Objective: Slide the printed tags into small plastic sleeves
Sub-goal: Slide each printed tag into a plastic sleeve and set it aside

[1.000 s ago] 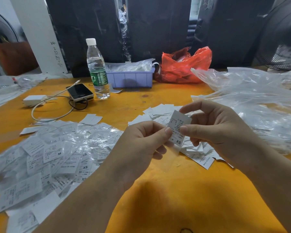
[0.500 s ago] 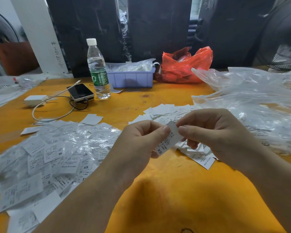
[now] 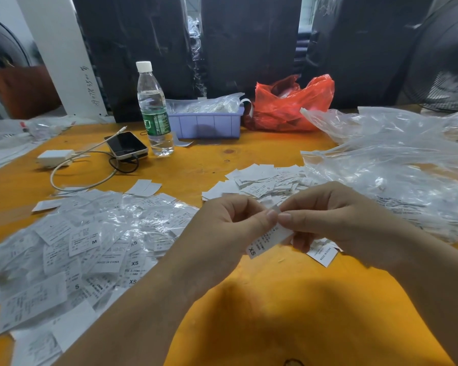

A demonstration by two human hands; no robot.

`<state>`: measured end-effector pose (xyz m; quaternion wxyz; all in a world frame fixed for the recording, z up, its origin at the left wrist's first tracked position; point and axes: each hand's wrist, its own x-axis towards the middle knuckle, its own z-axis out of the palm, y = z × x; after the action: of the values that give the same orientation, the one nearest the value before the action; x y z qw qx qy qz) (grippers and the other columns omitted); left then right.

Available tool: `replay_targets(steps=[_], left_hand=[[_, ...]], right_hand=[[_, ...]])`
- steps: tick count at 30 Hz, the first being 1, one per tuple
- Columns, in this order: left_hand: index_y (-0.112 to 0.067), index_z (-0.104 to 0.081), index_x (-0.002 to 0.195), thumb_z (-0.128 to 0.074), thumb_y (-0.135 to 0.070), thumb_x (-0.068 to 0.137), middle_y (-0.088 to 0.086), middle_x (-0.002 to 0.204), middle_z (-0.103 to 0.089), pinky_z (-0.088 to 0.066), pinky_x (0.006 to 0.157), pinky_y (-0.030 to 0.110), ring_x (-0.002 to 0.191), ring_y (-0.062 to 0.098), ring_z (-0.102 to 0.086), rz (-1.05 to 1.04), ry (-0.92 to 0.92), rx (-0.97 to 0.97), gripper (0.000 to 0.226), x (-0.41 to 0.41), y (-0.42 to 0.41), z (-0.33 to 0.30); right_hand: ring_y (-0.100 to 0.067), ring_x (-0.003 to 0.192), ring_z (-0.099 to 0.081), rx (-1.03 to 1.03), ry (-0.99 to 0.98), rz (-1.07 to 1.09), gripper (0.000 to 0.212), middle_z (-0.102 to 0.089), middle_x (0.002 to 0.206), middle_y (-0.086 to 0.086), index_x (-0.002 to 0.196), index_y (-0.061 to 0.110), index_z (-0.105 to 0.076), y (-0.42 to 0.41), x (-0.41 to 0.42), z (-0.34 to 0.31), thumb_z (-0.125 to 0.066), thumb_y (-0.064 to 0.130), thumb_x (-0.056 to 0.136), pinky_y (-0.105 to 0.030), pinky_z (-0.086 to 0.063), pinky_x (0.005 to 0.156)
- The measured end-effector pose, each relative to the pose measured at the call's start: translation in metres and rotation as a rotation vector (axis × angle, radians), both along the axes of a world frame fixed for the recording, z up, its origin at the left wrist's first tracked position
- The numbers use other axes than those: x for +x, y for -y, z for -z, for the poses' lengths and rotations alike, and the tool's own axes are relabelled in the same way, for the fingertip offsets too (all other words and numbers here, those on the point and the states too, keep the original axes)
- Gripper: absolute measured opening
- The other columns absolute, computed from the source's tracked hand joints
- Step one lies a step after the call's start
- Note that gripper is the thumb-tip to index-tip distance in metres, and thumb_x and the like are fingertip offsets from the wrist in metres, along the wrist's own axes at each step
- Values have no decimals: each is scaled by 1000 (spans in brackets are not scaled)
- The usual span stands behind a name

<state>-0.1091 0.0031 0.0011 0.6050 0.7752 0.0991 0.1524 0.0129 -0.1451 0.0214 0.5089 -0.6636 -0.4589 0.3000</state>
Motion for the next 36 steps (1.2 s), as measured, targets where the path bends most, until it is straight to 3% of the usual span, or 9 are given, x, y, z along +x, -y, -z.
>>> replay_targets(steps=[4,7,12,14,19,25,29,34,36], left_hand=[[-12,-70,81,-68,-52,77,8,82,-70,-45,59,18,71,9,-59,38,-25,20,39,-1,0,-1],[-14,-68,77,-69,-53,73,1,74,-67,-46,59,20,69,11,-58,35,-50,3,39,0,-1,-1],[-11,-68,79,-77,-45,72,-4,70,-64,-48,59,22,62,8,-57,55,-95,-63,37,1,-3,0],[-8,-68,83,-71,-39,72,-1,72,-63,-49,60,25,61,10,-58,59,-100,-90,33,2,-3,-1],[-7,-69,84,-68,-22,89,2,73,-65,-49,60,24,60,9,-58,18,-100,-125,16,2,-5,-3],[-13,-69,80,-74,-33,83,-1,74,-67,-50,59,24,61,9,-57,-23,-74,-122,21,1,-4,-3],[-8,-69,83,-62,-22,91,-1,70,-67,-49,58,22,59,8,-57,-10,-43,-140,17,1,-3,-4],[-6,-70,88,-60,-19,93,-4,64,-66,-48,56,21,57,8,-56,-52,-21,-132,17,1,-4,-5],[-7,-70,86,-61,-19,93,-4,63,-65,-49,56,22,56,7,-56,-85,-15,-138,17,1,-5,-5]], right_hand=[[-16,60,-58,-10,-27,7,37,-64,69,-16,89,-8,-69,-1,1,0,-66,26,76,-23,-48,55],[-17,58,-57,21,-6,32,28,-60,68,-22,80,-6,-69,-1,1,-1,-69,21,75,-23,-47,53],[-15,54,-51,120,-36,112,28,-57,60,-10,74,-5,-67,0,4,0,-73,22,67,-21,-43,50],[-14,52,-49,144,-61,135,24,-58,59,-8,72,-3,-67,0,6,-1,-73,19,66,-21,-42,48],[-13,51,-48,160,-118,165,17,-57,62,-14,65,7,-70,0,8,-2,-74,23,65,-20,-41,48],[-12,50,-48,129,-104,142,25,-57,57,-8,69,0,-66,-1,8,0,-75,23,64,-20,-42,48],[-15,48,-44,159,-100,200,27,-56,52,-4,60,9,-64,5,13,-7,-88,20,56,-23,-40,48],[-15,51,-43,158,-163,169,32,-54,62,-13,57,12,-60,0,6,-1,-74,39,66,-22,-39,49],[-14,52,-45,160,-160,153,28,-55,64,-12,58,14,-62,0,6,-1,-74,35,72,-21,-40,48]])
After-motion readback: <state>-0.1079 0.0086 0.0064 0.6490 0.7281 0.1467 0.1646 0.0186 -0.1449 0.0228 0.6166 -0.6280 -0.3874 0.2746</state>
